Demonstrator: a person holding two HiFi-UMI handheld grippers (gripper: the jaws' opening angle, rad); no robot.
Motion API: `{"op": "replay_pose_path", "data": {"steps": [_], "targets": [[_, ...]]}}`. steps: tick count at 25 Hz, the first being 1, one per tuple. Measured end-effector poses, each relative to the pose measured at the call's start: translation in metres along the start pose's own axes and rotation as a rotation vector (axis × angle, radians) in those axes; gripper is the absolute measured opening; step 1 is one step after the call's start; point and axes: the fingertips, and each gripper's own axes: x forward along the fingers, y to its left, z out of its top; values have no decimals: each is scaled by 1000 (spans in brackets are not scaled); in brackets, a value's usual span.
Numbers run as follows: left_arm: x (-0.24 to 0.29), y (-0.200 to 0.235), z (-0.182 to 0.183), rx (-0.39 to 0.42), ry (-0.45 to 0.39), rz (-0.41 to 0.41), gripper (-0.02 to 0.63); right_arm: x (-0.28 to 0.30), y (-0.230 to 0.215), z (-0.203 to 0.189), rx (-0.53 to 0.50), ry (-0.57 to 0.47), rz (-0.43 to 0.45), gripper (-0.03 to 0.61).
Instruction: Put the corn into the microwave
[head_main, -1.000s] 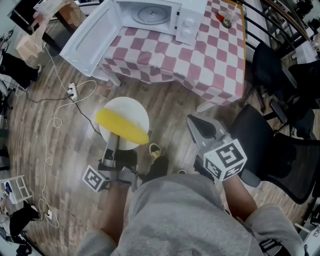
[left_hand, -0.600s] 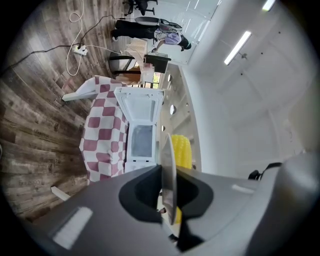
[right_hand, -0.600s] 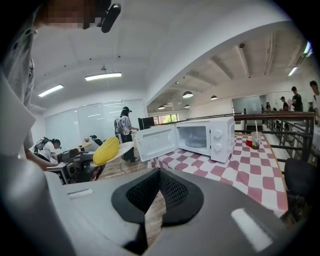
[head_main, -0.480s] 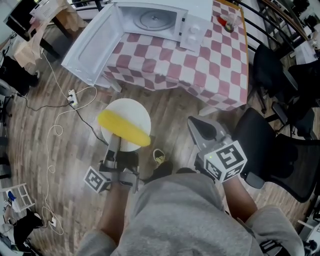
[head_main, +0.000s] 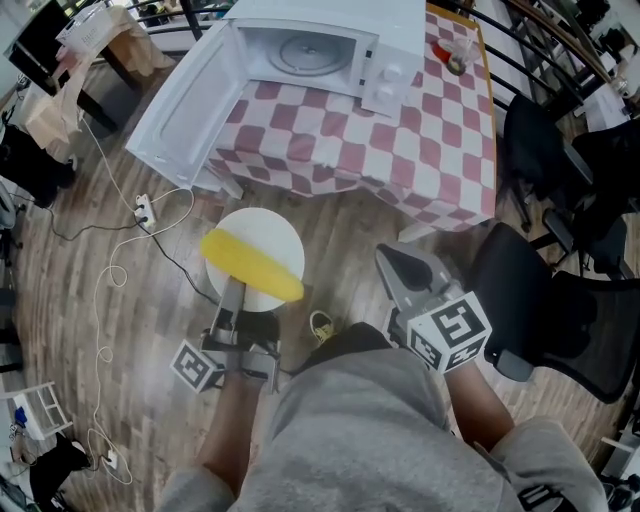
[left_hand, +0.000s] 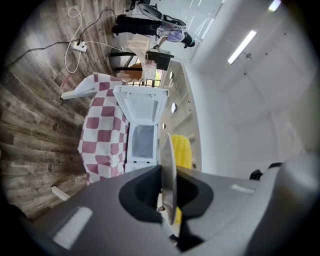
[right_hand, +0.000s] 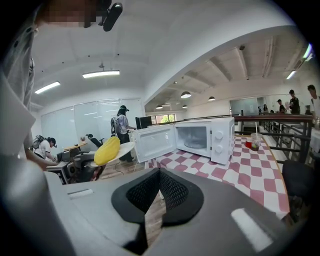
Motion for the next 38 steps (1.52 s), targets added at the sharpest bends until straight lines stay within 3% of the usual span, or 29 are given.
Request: {"op": "replay_pose_path", "data": {"steps": [18, 38], "targets": [[26, 0, 1, -11, 35, 3, 26, 9, -12, 10, 0, -10, -20, 0], [136, 17, 44, -10, 59, 15, 26, 99, -85, 63, 10, -47, -42, -2]]}}
